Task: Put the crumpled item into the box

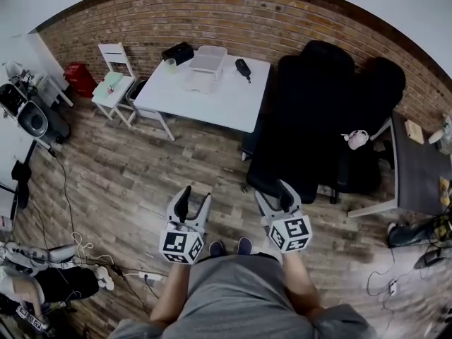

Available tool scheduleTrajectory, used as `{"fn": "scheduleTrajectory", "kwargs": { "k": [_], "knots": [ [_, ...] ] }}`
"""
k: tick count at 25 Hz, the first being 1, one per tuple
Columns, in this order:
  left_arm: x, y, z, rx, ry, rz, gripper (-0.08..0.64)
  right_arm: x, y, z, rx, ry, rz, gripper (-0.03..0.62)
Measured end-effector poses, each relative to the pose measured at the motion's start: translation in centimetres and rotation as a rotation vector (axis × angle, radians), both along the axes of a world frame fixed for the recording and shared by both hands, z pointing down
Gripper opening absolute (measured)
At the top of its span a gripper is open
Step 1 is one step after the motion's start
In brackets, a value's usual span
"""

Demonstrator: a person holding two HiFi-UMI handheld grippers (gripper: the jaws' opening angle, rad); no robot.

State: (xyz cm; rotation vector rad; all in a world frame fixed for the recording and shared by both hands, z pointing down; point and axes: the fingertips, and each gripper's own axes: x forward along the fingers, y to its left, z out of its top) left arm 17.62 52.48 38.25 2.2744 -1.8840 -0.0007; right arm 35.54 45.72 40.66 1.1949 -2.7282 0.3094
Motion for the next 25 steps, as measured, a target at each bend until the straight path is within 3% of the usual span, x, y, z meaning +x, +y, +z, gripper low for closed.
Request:
{"fn": "scheduleTrajectory", "kwargs": {
  "k": [1,4,25],
  "knots": [
    [0.0,-0.1,0.1,-0.004,-0.003,-0.009,0.235,0.1,-0.2,0.0,0.001,-0.004,0.000,0.323],
    [-0.2,-0.5,0.2,-0.005,-0.004,-0.028,0.247,0.2,-0.7,0.0,0.004,-0.016,-0.005,0.353],
    [2.2,-3.4,1.9,-0.020,0.003,-0.096,0.247,1.0,-6.0,2.1,-0.016,-0.008,-0.112,0.353]
  ]
}}
